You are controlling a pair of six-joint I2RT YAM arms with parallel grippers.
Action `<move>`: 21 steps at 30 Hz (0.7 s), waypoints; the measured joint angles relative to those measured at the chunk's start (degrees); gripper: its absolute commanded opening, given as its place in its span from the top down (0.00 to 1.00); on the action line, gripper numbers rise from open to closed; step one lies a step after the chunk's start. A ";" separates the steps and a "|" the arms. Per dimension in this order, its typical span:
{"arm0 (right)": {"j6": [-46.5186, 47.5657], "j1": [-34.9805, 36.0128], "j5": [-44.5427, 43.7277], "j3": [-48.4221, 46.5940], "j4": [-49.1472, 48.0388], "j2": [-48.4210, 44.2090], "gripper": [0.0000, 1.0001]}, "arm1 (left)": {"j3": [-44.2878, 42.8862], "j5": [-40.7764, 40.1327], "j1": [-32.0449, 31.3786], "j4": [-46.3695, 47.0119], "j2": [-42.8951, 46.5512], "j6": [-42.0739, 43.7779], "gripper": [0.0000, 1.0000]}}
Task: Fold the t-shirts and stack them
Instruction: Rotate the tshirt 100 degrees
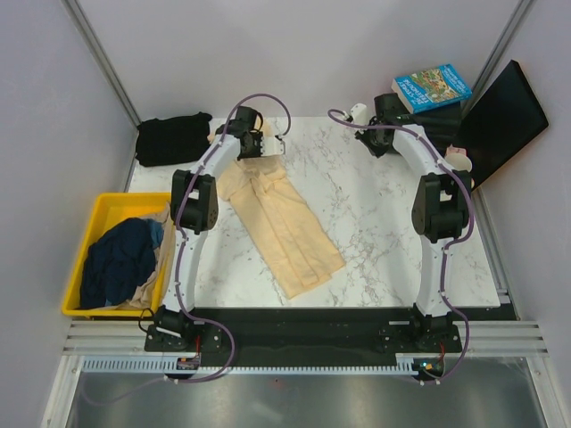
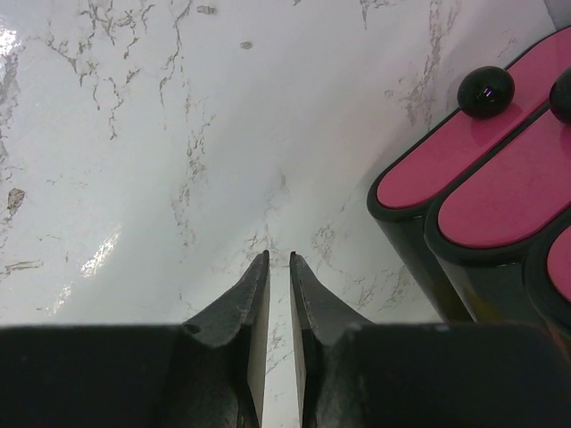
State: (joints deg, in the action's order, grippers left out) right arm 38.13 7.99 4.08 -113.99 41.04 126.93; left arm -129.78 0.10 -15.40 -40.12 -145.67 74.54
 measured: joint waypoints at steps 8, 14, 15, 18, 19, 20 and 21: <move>-0.94 0.11 0.02 -2.99 -0.42 1.60 0.79 | -0.07 0.00 -1.51 1.14 -0.04 1.70 0.98; -1.09 0.42 0.04 -3.58 -0.39 1.66 0.80 | -0.17 0.02 -5.18 3.04 -1.86 4.79 0.98; -1.07 0.44 0.04 -3.58 -0.35 1.66 0.80 | -0.42 -1.05 -5.95 3.72 -2.51 5.90 0.98; -1.05 0.52 0.04 -3.58 -0.39 1.66 0.80 | -1.88 -1.22 -7.21 5.05 -3.80 7.93 0.98; -1.05 0.52 0.04 -3.58 -0.37 1.66 0.80 | -2.34 -1.31 -7.56 5.46 -4.26 8.57 0.98; -1.05 0.55 0.04 -3.58 -0.35 1.66 0.80 | -2.99 -1.31 -7.89 5.97 -4.74 9.22 0.98; -1.05 0.55 0.04 -3.58 -0.37 1.64 0.81 | -3.23 -1.27 -8.09 6.45 -5.05 9.70 0.98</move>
State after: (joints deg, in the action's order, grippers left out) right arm 37.08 8.54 4.12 -117.58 40.66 128.57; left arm -133.01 -1.17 -23.49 -33.67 -150.71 84.25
